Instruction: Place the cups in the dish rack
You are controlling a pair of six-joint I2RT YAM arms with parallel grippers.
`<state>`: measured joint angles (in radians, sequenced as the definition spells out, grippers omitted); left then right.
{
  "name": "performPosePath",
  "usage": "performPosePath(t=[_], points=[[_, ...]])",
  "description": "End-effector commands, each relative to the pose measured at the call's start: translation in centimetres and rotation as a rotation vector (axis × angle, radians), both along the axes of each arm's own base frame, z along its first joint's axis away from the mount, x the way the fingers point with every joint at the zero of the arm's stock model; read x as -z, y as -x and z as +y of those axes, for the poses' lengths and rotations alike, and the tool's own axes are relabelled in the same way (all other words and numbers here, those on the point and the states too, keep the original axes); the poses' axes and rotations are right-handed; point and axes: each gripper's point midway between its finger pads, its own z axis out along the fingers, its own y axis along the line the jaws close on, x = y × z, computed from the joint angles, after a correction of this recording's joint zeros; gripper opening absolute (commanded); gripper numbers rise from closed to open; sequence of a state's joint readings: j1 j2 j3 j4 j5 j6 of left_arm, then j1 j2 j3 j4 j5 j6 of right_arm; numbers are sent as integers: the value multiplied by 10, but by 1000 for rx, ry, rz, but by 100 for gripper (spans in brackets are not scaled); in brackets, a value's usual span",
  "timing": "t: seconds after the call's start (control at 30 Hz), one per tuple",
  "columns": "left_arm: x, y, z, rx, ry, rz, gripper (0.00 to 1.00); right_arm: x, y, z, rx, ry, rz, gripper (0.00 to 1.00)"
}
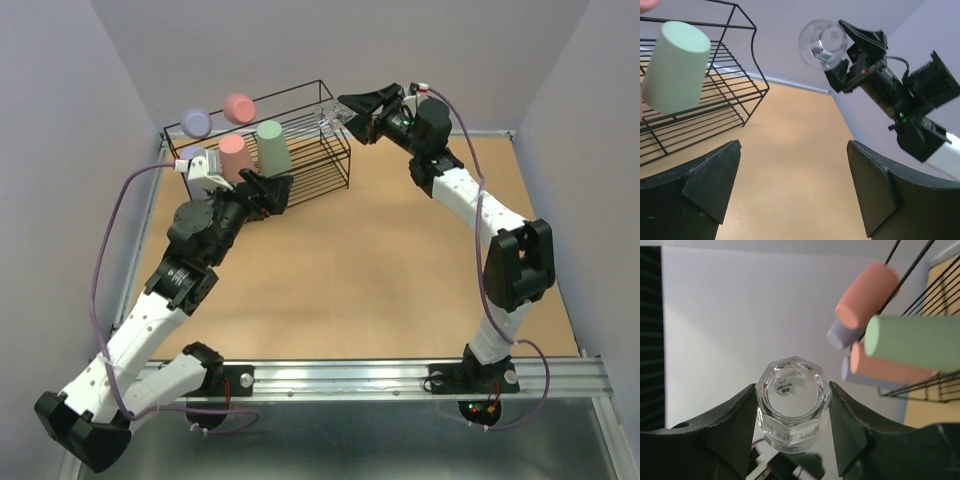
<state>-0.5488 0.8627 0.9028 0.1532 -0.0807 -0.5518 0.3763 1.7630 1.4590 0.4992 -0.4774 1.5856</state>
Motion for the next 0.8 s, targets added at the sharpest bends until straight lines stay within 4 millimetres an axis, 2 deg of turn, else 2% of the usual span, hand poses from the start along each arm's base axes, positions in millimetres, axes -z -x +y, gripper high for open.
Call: performPosePath(t=[0.0, 0.07, 0.1, 0.13, 0.17, 0.27, 0.3, 0.37, 0.4, 0.47, 0.5, 0.6, 0.67, 0.73, 0.77], points=[[-6, 9, 21, -69, -39, -19, 99, -29, -27, 6, 45, 239, -190, 0], [-12, 17, 28, -82, -28, -33, 99, -2, -49, 6, 77, 376, -171, 0], [-9, 19, 31, -88, -32, -25, 99, -12, -57, 1, 130, 426, -223, 0], [-9, 21, 33, -94, -31, -24, 99, -6, -61, -1, 144, 474, -206, 0], [-12, 26, 37, -97, -23, -34, 99, 6, -75, -5, 190, 521, -188, 1], [-12, 35, 46, -117, -16, -38, 99, 14, -88, -16, 272, 671, -212, 0], [-9, 35, 48, -125, -19, -36, 99, 21, -90, -13, 276, 740, -247, 0], [-3, 39, 52, -131, -29, -27, 99, 23, -89, -10, 316, 830, -265, 0], [-3, 39, 53, -137, -29, -27, 99, 31, -91, -8, 318, 892, -291, 0], [0, 41, 55, -139, -37, -28, 99, 35, -91, -2, 328, 948, -315, 0], [2, 41, 55, -139, -42, -23, 99, 45, -92, 5, 345, 1009, -326, 0], [5, 41, 54, -133, -53, -17, 99, 46, -93, 19, 387, 1074, -359, 0], [6, 42, 53, -127, -55, -13, 99, 61, -98, 25, 397, 1137, -367, 1], [8, 42, 51, -116, -55, -9, 99, 61, -101, 28, 428, 1165, -374, 0], [10, 42, 50, -111, -58, -4, 99, 71, -106, 29, 429, 1180, -363, 0]])
